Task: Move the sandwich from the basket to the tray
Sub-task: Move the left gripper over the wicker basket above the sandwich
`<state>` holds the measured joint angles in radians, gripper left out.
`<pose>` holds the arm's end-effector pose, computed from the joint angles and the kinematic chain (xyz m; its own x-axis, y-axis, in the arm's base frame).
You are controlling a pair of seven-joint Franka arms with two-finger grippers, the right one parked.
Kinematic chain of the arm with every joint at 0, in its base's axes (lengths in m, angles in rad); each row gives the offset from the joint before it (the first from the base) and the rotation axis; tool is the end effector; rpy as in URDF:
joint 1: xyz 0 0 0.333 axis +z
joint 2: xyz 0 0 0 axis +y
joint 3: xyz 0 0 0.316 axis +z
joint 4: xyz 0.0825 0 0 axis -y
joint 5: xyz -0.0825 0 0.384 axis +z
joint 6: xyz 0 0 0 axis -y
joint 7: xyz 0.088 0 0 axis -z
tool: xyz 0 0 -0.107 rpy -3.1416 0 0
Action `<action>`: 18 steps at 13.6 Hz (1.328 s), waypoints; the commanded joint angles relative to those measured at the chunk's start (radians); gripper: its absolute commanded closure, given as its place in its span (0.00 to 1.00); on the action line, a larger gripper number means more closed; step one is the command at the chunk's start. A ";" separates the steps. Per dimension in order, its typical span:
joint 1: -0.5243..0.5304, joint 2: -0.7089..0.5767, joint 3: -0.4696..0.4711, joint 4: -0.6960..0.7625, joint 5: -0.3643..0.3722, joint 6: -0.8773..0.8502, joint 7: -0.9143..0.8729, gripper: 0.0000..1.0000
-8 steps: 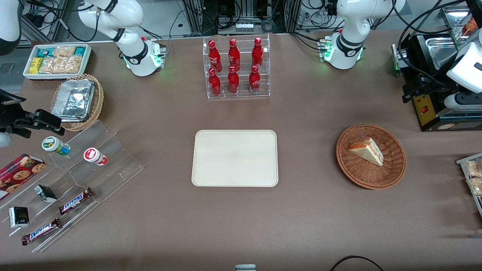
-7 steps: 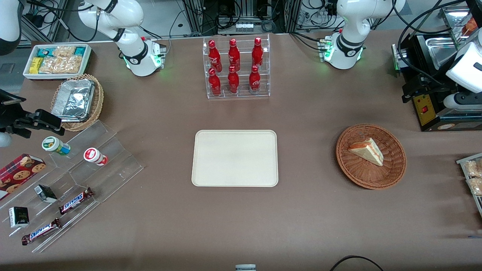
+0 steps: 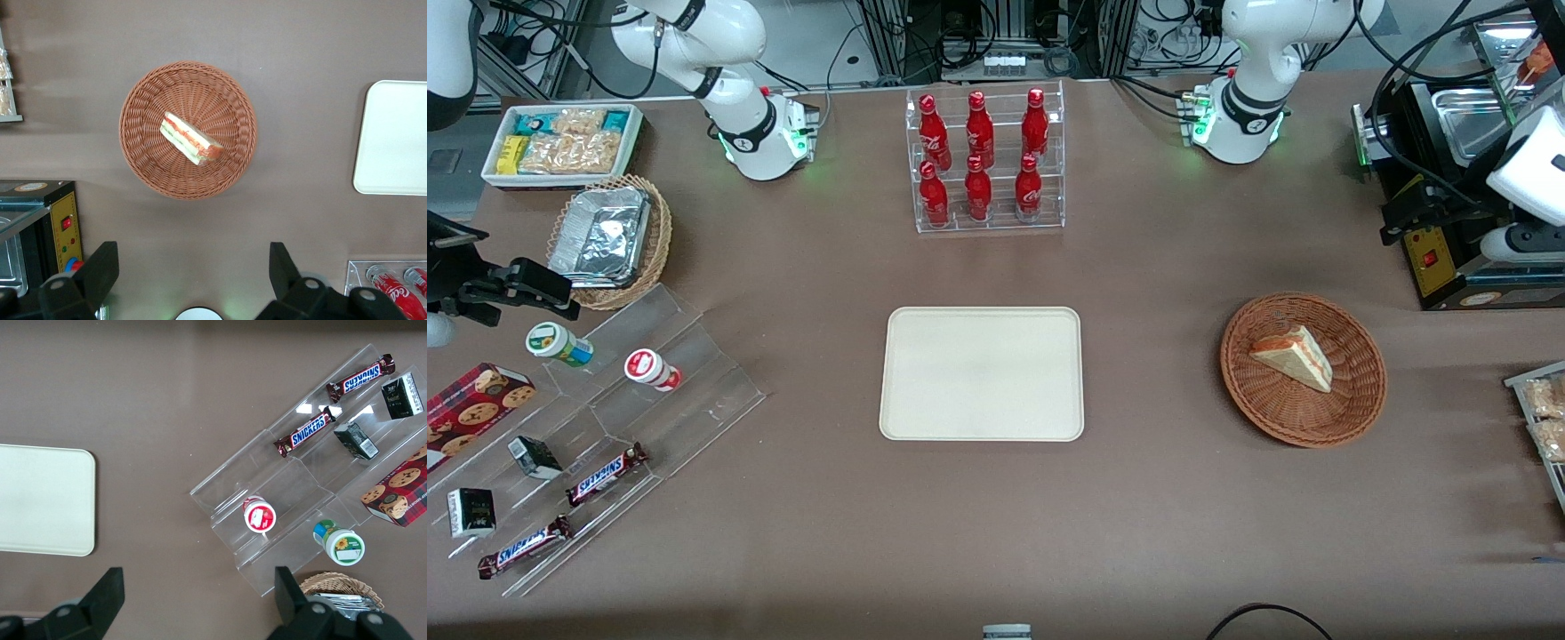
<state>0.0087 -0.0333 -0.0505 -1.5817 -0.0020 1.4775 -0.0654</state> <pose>0.5337 -0.0230 0.6297 0.9972 0.0237 -0.0708 0.0234 -0.9997 -0.0043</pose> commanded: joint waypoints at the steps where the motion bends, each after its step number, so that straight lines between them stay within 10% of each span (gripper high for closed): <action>1: 0.026 0.010 0.012 -0.020 0.005 -0.003 -0.004 0.00; 8: 0.122 0.147 0.015 -0.046 -0.009 0.027 -0.267 0.00; 18: 0.131 0.234 0.014 -0.486 -0.021 0.657 -0.679 0.00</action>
<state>0.1392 0.1594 -0.0260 -2.0461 -0.0097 2.0684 -0.6281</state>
